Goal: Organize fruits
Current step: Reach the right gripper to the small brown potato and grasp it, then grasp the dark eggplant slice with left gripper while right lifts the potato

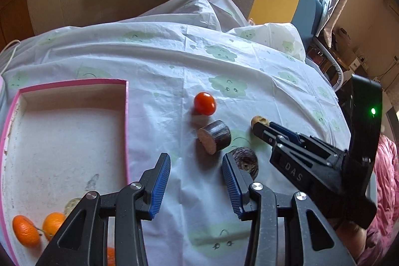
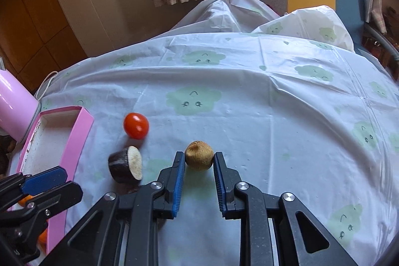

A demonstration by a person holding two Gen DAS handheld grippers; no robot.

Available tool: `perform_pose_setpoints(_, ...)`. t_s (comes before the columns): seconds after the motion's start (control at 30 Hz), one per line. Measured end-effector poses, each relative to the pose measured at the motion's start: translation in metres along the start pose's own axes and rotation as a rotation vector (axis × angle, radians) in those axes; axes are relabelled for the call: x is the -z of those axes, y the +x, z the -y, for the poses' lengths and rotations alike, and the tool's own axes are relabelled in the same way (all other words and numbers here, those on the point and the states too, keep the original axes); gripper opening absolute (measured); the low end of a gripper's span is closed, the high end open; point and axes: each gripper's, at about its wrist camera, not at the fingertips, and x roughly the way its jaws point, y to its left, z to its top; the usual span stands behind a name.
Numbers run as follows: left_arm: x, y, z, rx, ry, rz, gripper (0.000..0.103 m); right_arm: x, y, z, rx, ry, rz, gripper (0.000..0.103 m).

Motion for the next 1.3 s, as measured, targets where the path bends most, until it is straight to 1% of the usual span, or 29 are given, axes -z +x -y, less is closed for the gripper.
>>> perform_pose_setpoints(0.3, -0.015, 0.024, 0.013, 0.032, -0.039, -0.040, 0.044, 0.005, -0.004, 0.009, -0.010, 0.007, 0.012, 0.023)
perform_pose_setpoints(0.5, -0.022, 0.035, 0.019, 0.026, -0.045, -0.054, 0.044, 0.007, -0.004, 0.009, -0.013, 0.005, 0.019, 0.023)
perform_pose_setpoints(0.6, -0.024, 0.044, 0.020, 0.010, -0.055, -0.065, 0.044, 0.007, -0.004, 0.010, -0.016, 0.008, 0.021, 0.023)
perform_pose_setpoints(0.63, -0.024, 0.045, 0.019, 0.009, -0.059, -0.065, 0.043, 0.008, -0.004, 0.010, -0.017, 0.006, 0.021, 0.023)
perform_pose_setpoints(0.67, -0.024, 0.046, 0.018, 0.008, -0.062, -0.063, 0.033, 0.008, -0.004, 0.010, -0.017, 0.005, 0.022, 0.023)
perform_pose_setpoints(0.7, -0.023, 0.046, 0.017, 0.007, -0.058, -0.060, 0.032, 0.008, -0.004, 0.010, -0.017, 0.005, 0.022, 0.023)
perform_pose_setpoints(0.97, -0.016, 0.038, 0.015, 0.018, -0.031, -0.042, 0.030, 0.007, -0.005, 0.007, -0.013, 0.007, 0.024, 0.023)
perform_pose_setpoints(1.3, -0.004, 0.008, 0.009, -0.018, -0.014, 0.008, 0.030, 0.008, -0.022, -0.006, -0.027, -0.015, 0.043, 0.023)
